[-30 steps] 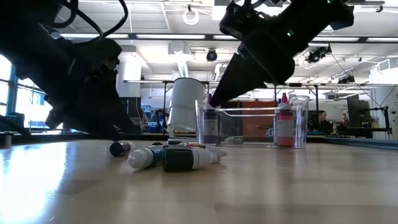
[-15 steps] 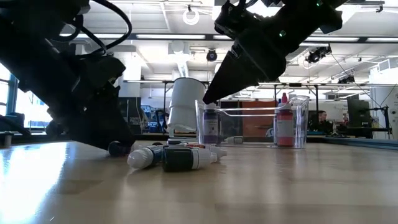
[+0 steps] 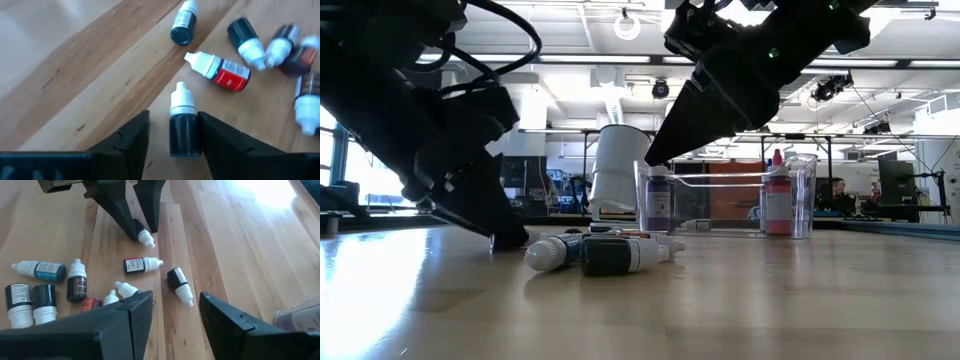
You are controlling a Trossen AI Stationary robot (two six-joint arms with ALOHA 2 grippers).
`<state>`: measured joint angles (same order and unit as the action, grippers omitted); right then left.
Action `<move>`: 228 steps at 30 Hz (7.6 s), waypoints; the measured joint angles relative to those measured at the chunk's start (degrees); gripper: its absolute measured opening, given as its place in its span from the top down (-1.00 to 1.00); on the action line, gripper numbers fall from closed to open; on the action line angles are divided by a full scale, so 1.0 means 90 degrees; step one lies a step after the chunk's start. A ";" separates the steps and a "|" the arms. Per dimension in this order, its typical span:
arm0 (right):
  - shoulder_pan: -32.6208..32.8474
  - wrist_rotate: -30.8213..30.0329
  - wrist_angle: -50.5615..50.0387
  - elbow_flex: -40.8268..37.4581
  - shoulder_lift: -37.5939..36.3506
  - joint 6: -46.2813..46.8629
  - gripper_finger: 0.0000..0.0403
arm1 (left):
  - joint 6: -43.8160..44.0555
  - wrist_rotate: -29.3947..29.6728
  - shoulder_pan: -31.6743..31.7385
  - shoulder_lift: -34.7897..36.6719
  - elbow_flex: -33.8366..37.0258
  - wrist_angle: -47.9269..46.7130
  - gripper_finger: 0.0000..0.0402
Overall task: Pick & Place food coloring
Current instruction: Put the small purple food coloring bottle into the transparent container, then put the small red food coloring bottle into the transparent container
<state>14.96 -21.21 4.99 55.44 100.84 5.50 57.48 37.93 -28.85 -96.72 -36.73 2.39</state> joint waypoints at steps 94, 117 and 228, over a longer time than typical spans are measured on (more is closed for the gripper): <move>0.2409 -0.3677 -0.7304 -0.0002 -0.3825 0.6205 0.23 | -0.4844 -0.1531 0.3893 -0.2911 -0.5875 -0.0137 0.36; 0.2042 -0.3176 -0.5133 -0.0002 -0.2852 0.4287 0.23 | -0.4890 -0.2843 0.3362 0.0352 -0.5893 -0.4923 0.51; -0.3321 0.1025 -0.4567 0.1590 0.0237 -0.0164 0.56 | -0.2217 0.0630 0.0162 0.3508 -0.1370 -0.3657 0.51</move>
<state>-14.92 -11.99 -36.11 69.75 102.97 4.02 37.53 43.60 -27.40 -65.14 -49.06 -30.52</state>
